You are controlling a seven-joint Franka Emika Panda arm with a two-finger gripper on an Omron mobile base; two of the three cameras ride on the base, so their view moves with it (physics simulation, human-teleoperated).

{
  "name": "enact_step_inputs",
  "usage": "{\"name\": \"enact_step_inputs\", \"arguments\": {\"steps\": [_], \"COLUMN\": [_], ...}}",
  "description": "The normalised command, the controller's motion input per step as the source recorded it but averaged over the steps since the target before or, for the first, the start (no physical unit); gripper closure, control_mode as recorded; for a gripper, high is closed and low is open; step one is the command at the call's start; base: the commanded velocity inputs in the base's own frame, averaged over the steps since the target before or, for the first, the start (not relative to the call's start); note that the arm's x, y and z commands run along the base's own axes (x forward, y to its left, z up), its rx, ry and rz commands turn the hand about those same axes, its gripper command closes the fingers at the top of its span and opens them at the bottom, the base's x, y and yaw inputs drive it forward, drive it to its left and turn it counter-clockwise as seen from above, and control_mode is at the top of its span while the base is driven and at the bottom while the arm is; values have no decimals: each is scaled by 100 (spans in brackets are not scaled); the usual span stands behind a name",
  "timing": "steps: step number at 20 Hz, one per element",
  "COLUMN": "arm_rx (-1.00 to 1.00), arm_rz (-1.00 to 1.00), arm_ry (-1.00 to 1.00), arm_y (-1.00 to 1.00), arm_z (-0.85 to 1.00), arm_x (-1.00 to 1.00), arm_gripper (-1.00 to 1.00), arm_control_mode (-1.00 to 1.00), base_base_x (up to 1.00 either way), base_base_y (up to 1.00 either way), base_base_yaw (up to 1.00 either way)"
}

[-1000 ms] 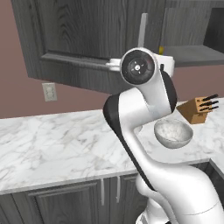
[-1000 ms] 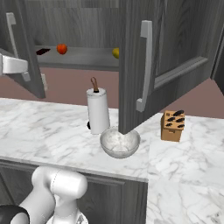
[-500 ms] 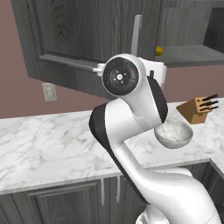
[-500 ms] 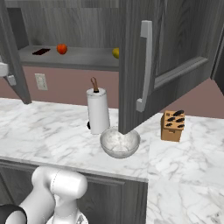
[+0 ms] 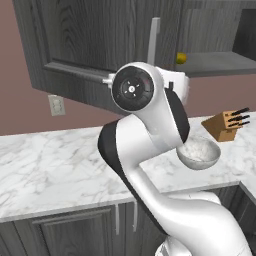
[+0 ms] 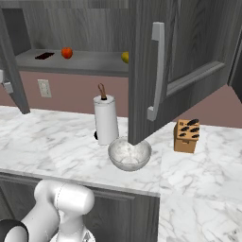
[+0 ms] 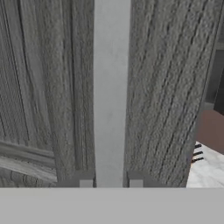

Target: Open the cabinet. Pick the apple and orange from the cabinet and place them into the bowl. Then close the cabinet.

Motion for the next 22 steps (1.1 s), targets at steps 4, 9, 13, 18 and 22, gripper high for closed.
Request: {"name": "enact_step_inputs", "arguments": {"steps": [4, 9, 13, 18, 22], "arm_rx": [0, 0, 0, 0, 0], "arm_rz": [0, 0, 6, 12, 7], "arm_ry": [-5, -14, -7, 0, -1], "arm_y": [0, 5, 0, -14, -28], "arm_z": [0, 0, 0, 0, 0], "arm_x": [-11, -16, -27, -34, -40], "arm_gripper": [-100, -100, -100, -100, -100], "arm_control_mode": [-100, -100, -100, -100, -100], "base_base_x": [0, 0, 0, 0, 0], "base_base_y": [0, 0, 0, 0, 0], "base_base_yaw": [0, 0, 0, 0, 0]}}
